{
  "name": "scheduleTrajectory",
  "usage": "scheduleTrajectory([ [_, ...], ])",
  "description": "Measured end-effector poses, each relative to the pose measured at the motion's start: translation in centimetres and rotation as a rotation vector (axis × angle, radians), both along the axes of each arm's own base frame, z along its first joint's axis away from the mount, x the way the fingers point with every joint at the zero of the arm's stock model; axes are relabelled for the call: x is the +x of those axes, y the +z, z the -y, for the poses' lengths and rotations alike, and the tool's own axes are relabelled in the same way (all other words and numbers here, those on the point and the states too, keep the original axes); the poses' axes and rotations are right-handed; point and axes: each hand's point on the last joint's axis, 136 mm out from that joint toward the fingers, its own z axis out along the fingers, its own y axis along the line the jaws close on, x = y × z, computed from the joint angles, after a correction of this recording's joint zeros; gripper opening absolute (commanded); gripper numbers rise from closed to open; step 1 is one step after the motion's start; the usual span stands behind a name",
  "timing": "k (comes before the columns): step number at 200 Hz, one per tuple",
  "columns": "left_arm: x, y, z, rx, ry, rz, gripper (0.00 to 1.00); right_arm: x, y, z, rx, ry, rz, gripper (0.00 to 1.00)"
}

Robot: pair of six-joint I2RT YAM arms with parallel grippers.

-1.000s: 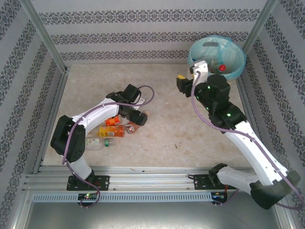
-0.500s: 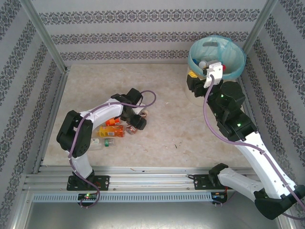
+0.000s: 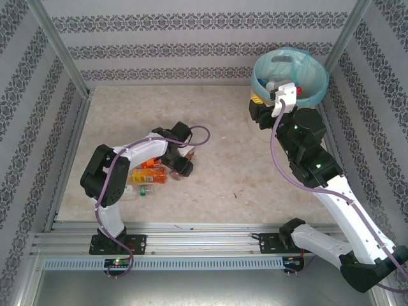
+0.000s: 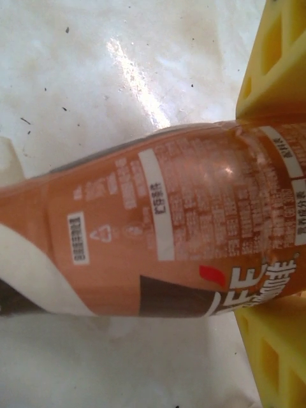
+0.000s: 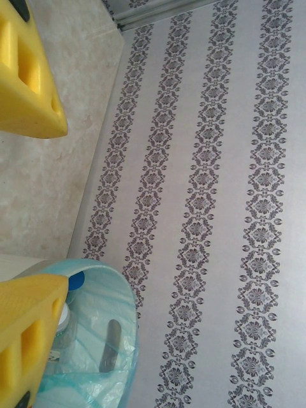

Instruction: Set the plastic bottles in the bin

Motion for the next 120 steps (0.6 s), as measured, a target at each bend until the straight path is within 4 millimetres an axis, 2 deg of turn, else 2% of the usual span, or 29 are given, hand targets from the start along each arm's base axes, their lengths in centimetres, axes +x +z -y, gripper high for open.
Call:
scheduleTrajectory([
  [41, 0.1, 0.4, -0.1, 0.000, -0.005, 0.016, 0.60, -0.7, 0.8, 0.4, 0.014, -0.004, 0.021, 0.58],
  [63, 0.4, 2.6, 0.1, -0.040, -0.011, 0.092, 0.60, -0.9, 1.1, 0.5, 0.018, 0.003, 0.027, 0.57],
  [75, 0.7, 5.2, 0.5, -0.101, -0.022, 0.177, 0.59, -1.1, 1.3, 0.0, 0.018, 0.030, 0.027, 0.57],
  [91, 1.0, 9.9, 1.1, -0.212, -0.042, 0.334, 0.59, -1.3, 1.4, -1.3, 0.021, 0.101, 0.026, 0.59],
  [112, 0.7, 17.1, 1.8, -0.377, -0.096, 0.585, 0.62, -1.7, 1.6, -4.4, 0.025, 0.271, 0.014, 0.61],
  [120, 0.3, 19.3, 1.9, -0.427, -0.122, 0.662, 0.63, -2.0, 1.5, -5.8, 0.028, 0.353, 0.005, 0.60],
])
